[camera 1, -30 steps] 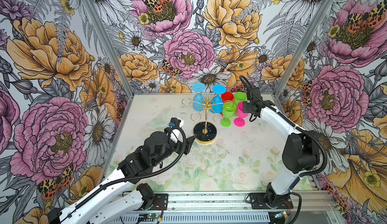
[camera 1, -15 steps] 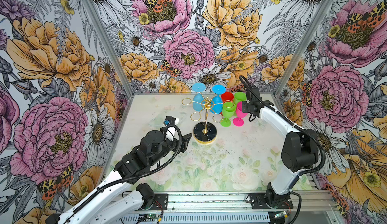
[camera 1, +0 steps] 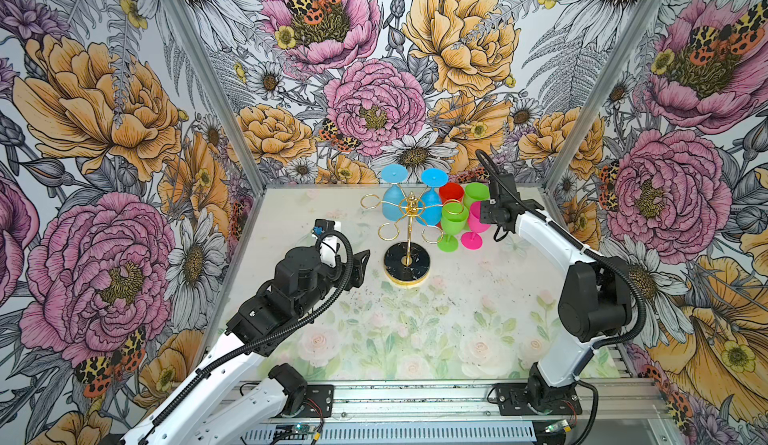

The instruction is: Take the wine glass off the wine glass rack

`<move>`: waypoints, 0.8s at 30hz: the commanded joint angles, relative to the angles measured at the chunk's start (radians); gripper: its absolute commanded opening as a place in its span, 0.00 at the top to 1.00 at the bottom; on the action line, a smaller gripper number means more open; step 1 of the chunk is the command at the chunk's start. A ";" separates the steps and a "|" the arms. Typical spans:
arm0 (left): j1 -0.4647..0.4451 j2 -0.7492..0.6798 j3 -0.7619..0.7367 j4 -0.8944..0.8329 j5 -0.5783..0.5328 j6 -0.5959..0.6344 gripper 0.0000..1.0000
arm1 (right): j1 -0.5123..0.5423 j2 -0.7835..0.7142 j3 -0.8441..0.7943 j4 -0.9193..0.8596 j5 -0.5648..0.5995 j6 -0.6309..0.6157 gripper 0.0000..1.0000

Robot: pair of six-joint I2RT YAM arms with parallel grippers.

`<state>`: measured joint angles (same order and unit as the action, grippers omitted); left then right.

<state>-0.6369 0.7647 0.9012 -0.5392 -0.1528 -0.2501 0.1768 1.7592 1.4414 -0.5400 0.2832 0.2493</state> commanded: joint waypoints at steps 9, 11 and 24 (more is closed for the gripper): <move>0.150 0.074 0.110 -0.009 0.114 -0.042 0.16 | -0.007 -0.197 0.010 -0.043 -0.074 0.008 0.36; 0.185 0.095 0.134 -0.002 0.143 -0.054 0.17 | -0.011 -0.226 0.021 -0.063 -0.136 0.027 0.34; 0.433 0.300 0.246 0.150 0.495 -0.278 0.28 | -0.042 -0.317 0.074 -0.061 -0.741 0.209 0.35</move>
<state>-0.2230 1.0355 1.1175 -0.4625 0.2230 -0.4644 0.1333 1.4708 1.4822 -0.5941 -0.2787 0.4053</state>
